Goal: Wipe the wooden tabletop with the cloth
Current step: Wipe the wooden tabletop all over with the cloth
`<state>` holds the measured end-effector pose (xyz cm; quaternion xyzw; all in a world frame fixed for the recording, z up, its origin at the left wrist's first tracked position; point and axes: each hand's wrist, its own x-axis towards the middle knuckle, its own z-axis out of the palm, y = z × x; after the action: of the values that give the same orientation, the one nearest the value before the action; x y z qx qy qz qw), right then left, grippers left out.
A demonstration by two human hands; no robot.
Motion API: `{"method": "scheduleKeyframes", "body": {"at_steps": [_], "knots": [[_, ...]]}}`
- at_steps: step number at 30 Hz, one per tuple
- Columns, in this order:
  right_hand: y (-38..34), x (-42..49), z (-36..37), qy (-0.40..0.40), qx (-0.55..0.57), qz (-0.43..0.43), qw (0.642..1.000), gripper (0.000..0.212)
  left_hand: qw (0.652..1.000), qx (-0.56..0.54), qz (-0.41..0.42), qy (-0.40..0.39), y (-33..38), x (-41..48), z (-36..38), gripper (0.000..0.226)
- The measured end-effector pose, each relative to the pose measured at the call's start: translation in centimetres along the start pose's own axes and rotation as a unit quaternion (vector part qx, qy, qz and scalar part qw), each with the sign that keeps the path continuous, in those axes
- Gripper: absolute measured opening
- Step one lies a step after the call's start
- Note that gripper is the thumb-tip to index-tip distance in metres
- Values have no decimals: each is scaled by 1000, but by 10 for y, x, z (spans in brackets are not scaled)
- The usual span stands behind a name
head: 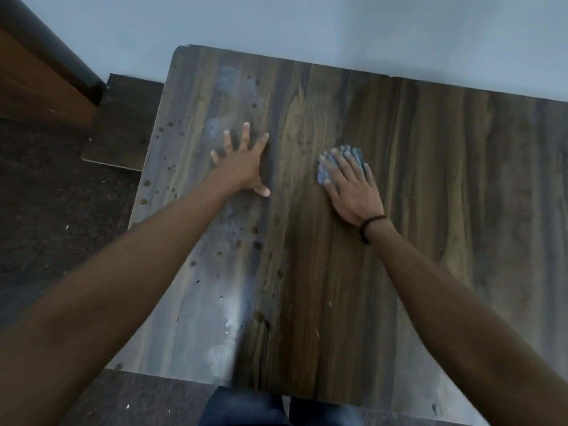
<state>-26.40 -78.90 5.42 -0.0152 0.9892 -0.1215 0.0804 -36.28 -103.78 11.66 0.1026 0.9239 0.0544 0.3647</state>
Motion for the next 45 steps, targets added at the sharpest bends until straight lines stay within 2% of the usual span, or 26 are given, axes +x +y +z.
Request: {"method": "scheduleKeyframes", "body": {"at_steps": [2, 6, 8, 12, 13, 14, 16, 18, 19, 23, 24, 27, 29, 33, 35, 37, 39, 43, 45], "knots": [[-14, 21, -5, 4, 41, 57, 998, 53, 1000, 8, 14, 17, 9, 22, -16, 133], [-21, -17, 9, -26, -7, -75, 997, 54, 1000, -9, 12, -9, 23, 51, -35, 136], [4, -11, 3, -22, -21, -91, 995, 54, 1000, -13, 9, -24, 24, 58, -34, 137], [26, 61, -19, -7, 45, 53, 998, 54, 1000, -20, 4, -18, 22, 65, -30, 139], [19, 68, -19, -6, 58, 63, 996, 54, 1000, -21, 1, -19, 22, 66, -30, 140], [9, 64, -16, -1, 52, 50, 997, 54, 1000, -20, -5, -24, 24, 68, -30, 142], [-3, 39, -4, -14, 19, -33, 999, 54, 999, -12, -22, -31, 28, 70, -31, 146], [10, 27, -2, -20, 0, -78, 997, 53, 999, -3, -31, -34, 31, 73, -31, 147], [20, 38, -5, -12, 1, -72, 997, 53, 999, -3, -30, -36, 33, 75, -32, 146], [28, 101, -22, 2, 57, 54, 997, 53, 999, -5, -27, -37, 34, 74, -34, 144], [20, 102, -20, 2, 57, 54, 997, 54, 999, -3, -28, -39, 34, 74, -35, 144], [14, 75, -10, -12, 24, -41, 999, 53, 999, 8, -26, -41, 33, 76, -35, 144], [32, 85, -16, -15, 21, -48, 999, 53, 999, 17, -16, -36, 33, 79, -38, 142], [40, 139, -33, -2, 68, 77, 995, 54, 1000, -5, 9, 23, 44, 95, -64, 140], [24, 132, -27, -5, 59, 46, 997, 55, 999, -11, 13, 33, 51, 108, -78, 140], [20, 105, -19, -12, 27, -29, 999, 54, 1000, -20, 17, 15, 57, 121, -84, 139], [37, 90, -18, -19, 20, -46, 999, 53, 1000, -17, 13, -3, 59, 125, -83, 137], [55, 138, -30, 19, 63, 90, 994, 54, 1000, -20, 12, 8, 59, 125, -79, 134], [44, 153, -30, 21, 77, 110, 991, 55, 1000, -19, 15, 19, 56, 125, -77, 135]]}}
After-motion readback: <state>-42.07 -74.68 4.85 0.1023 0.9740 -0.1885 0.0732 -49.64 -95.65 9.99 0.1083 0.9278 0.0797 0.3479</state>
